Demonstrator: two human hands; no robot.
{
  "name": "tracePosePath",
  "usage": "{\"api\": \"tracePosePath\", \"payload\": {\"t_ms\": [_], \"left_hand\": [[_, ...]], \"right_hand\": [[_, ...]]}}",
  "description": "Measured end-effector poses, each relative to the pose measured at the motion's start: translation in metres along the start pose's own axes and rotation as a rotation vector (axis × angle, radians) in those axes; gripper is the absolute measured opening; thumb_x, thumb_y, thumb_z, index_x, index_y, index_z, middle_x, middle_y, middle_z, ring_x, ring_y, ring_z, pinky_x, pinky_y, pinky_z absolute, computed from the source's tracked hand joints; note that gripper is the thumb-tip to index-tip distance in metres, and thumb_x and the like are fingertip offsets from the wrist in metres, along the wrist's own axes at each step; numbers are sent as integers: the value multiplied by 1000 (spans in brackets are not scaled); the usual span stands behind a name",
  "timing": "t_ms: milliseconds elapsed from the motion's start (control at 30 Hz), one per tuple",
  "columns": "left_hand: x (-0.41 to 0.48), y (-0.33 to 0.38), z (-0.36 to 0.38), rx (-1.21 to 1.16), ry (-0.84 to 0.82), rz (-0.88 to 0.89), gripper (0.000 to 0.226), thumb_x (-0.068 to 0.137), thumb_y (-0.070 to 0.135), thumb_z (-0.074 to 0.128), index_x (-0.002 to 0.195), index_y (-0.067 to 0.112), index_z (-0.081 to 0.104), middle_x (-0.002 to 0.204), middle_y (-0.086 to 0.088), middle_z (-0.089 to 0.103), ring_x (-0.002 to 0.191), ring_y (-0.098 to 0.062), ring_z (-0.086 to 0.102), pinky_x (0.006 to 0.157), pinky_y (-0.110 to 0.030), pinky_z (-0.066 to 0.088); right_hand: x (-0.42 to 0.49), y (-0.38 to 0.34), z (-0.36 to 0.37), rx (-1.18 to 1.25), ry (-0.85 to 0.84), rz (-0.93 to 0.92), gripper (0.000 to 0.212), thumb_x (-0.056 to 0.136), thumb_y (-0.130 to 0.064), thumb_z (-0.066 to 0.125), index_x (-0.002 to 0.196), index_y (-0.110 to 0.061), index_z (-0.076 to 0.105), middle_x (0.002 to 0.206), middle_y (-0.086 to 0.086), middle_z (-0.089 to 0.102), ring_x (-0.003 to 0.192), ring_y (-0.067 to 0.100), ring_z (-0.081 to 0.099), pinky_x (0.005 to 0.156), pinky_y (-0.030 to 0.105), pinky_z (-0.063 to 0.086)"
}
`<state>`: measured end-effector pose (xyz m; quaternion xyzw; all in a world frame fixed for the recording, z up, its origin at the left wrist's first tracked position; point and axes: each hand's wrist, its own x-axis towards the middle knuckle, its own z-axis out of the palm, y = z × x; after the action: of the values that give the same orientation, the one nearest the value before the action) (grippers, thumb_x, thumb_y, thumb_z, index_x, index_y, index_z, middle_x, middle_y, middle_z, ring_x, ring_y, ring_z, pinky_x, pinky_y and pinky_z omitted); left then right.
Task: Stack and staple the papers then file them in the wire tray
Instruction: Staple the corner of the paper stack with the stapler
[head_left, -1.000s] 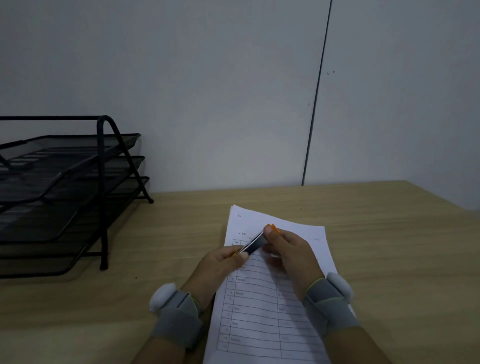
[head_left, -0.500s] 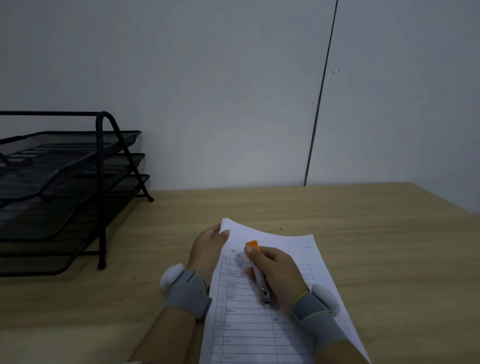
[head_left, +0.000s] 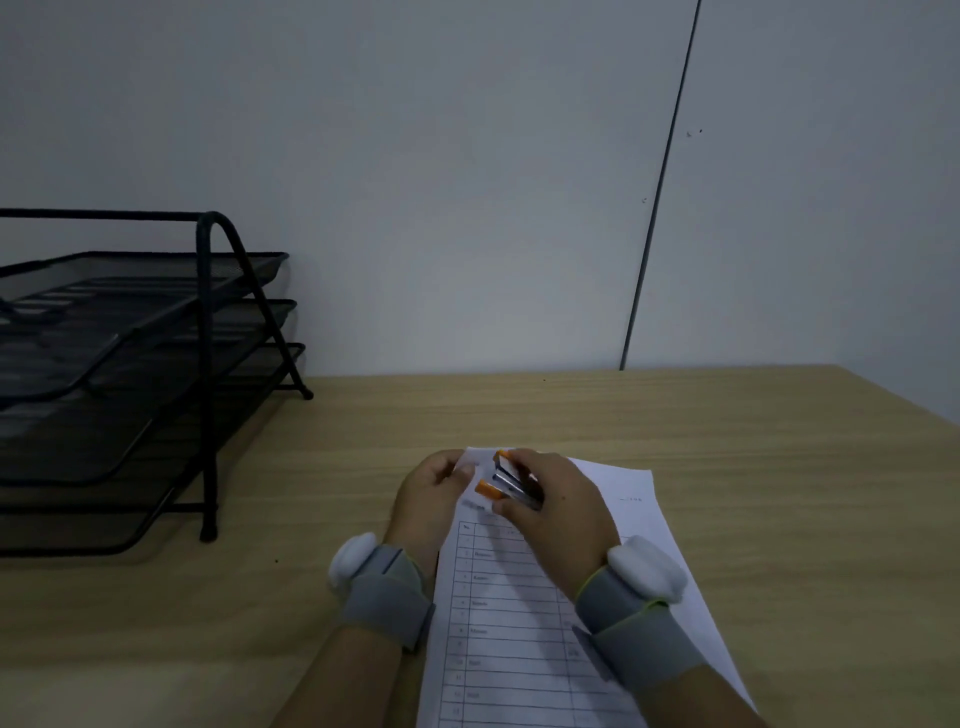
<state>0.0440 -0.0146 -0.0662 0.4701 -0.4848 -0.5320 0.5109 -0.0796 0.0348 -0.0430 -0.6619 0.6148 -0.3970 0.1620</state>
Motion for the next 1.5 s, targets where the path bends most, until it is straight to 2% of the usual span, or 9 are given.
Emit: {"api": "tracePosePath", "payload": {"t_ms": [200,467,667,867,1000,1100,1200,1333,1500], "left_hand": [[0,0,3,-1,-12,21,22,92,2,48,77,12,60,79,-10,61,74,-23,54,65,-30,44],[0,3,2,-12,-12,32,22,92,3,47,76,12,60,79,-12,60,73,-23,53,64,-29,42],[-1,5,2,-64,11,36,24,93,3,47,82,16,63,83,-7,65,76,-23,58,69,-31,47],[-2,5,-1,-52,-1,-14,24,93,10,48,82,23,65,78,-4,66,69,-20,59,64,-29,48],[-3,7,0,-68,0,-5,26,92,9,48,79,23,66,76,-3,67,68,-19,59,65,-30,48],[-3,6,-1,-77,6,-1,26,92,9,49,79,23,67,76,-2,69,71,-20,61,67,-31,49],[-1,4,-1,-57,5,14,18,92,12,52,89,18,68,81,-1,70,75,-19,63,67,-28,50],[-1,4,0,-76,-3,33,15,91,14,53,99,16,66,86,-3,71,79,-19,65,72,-29,52],[0,3,-1,-54,5,78,24,92,10,50,91,27,68,80,12,70,77,-5,65,68,-17,53]], "right_hand": [[27,0,-12,-376,50,-183,46,85,-19,57,130,-21,48,130,1,55,115,24,51,92,33,42],[43,-5,-12,-545,-27,-261,46,87,-21,54,131,-31,44,135,-7,52,120,20,47,96,34,33],[42,-10,-8,-473,56,-226,31,82,-16,52,112,-17,43,100,8,66,87,31,59,69,32,40],[50,-8,-14,-511,-16,-200,21,88,-25,50,108,-20,51,103,5,64,88,29,57,65,30,37],[50,-7,-5,-590,108,-345,24,82,-12,51,102,-16,64,96,11,67,81,34,60,73,35,39],[52,-5,0,-661,51,-341,31,84,-15,48,110,-25,61,106,8,61,90,32,59,91,42,35],[54,1,-1,-693,37,-437,34,77,-13,61,107,-28,65,103,5,67,88,32,63,87,49,39],[60,4,-3,-737,-133,-445,46,91,-17,42,135,-31,39,135,-2,50,120,25,42,103,43,14],[63,0,-4,-801,-221,-439,48,92,-14,38,138,-26,33,141,-3,46,127,20,36,108,45,8]]}}
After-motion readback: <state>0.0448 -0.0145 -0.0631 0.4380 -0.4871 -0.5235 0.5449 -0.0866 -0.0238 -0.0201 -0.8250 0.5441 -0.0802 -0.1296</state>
